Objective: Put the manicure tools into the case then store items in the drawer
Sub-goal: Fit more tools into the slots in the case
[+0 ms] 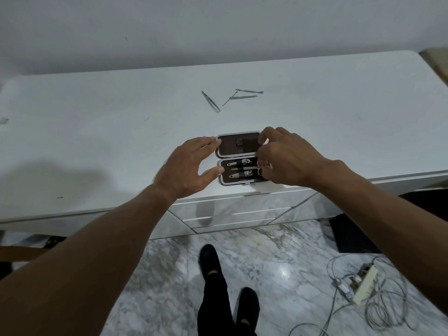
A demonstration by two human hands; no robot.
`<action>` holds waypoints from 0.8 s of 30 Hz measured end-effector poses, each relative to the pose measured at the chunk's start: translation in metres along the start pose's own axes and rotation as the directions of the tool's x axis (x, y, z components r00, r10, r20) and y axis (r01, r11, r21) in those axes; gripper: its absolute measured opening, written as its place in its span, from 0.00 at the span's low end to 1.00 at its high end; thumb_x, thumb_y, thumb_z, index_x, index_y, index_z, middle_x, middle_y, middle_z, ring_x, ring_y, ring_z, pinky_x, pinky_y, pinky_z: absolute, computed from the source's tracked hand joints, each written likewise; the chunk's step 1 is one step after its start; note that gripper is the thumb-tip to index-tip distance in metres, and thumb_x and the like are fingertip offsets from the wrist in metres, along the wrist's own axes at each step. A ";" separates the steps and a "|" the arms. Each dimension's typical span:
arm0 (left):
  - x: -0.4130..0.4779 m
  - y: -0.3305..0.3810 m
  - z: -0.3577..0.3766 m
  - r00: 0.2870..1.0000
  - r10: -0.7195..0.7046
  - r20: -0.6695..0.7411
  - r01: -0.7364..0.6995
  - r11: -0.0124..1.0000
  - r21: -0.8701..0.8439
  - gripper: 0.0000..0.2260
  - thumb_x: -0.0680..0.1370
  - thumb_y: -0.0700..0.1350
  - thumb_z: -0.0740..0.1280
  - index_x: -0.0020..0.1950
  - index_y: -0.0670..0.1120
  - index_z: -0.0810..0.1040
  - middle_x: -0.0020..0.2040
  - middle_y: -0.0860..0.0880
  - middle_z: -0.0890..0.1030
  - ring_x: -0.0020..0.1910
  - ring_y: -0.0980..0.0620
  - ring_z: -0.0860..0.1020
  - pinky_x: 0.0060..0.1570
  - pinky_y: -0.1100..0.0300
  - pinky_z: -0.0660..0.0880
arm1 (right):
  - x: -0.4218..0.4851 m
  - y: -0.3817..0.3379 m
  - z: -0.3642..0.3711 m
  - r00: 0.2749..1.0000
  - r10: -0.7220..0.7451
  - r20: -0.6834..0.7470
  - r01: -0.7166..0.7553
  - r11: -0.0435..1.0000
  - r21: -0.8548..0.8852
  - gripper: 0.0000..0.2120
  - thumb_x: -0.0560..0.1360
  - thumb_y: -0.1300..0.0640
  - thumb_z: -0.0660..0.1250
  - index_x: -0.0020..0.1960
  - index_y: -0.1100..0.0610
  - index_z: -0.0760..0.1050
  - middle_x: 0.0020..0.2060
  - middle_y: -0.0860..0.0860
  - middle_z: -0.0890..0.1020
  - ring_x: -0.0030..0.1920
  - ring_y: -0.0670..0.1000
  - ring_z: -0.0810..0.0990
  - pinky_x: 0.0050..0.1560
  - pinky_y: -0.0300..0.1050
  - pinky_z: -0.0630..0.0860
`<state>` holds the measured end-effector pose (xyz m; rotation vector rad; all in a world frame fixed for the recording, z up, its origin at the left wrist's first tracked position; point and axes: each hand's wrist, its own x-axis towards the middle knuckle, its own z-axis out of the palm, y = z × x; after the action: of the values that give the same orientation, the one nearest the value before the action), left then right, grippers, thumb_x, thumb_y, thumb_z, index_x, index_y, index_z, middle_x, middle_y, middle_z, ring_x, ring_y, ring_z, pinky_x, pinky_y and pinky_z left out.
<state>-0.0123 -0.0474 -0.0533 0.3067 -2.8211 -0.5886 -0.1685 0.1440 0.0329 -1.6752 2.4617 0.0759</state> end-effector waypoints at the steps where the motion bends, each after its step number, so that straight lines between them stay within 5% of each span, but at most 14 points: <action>1: 0.000 0.000 0.000 1.000 -0.002 0.002 0.002 1.000 0.000 0.29 0.76 0.63 0.59 0.74 0.51 0.66 0.72 0.51 0.70 0.71 0.52 0.67 0.68 0.50 0.67 | 0.001 0.000 0.002 1.000 -0.003 -0.002 0.003 1.000 0.017 0.08 0.71 0.54 0.67 0.45 0.55 0.82 0.62 0.54 0.73 0.57 0.58 0.73 0.51 0.52 0.76; 9: 0.000 0.000 0.001 1.000 -0.004 -0.001 0.004 1.000 -0.002 0.29 0.76 0.63 0.59 0.74 0.51 0.67 0.72 0.51 0.71 0.70 0.52 0.67 0.68 0.50 0.67 | 0.003 0.004 0.009 1.000 0.024 -0.018 -0.021 0.991 0.131 0.07 0.72 0.54 0.68 0.45 0.53 0.84 0.66 0.54 0.71 0.65 0.58 0.68 0.57 0.55 0.73; 24: 0.000 0.000 0.000 1.000 0.008 -0.009 -0.008 1.000 -0.001 0.29 0.76 0.62 0.60 0.73 0.50 0.68 0.71 0.50 0.71 0.70 0.51 0.67 0.67 0.50 0.68 | 0.006 0.013 0.014 1.000 0.010 0.021 -0.015 0.959 0.282 0.05 0.70 0.53 0.70 0.43 0.52 0.83 0.64 0.53 0.71 0.65 0.57 0.68 0.60 0.57 0.73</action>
<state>-0.0119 -0.0471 -0.0534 0.2967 -2.8121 -0.5857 -0.1814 0.1448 0.0177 -1.5290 2.3370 -0.2461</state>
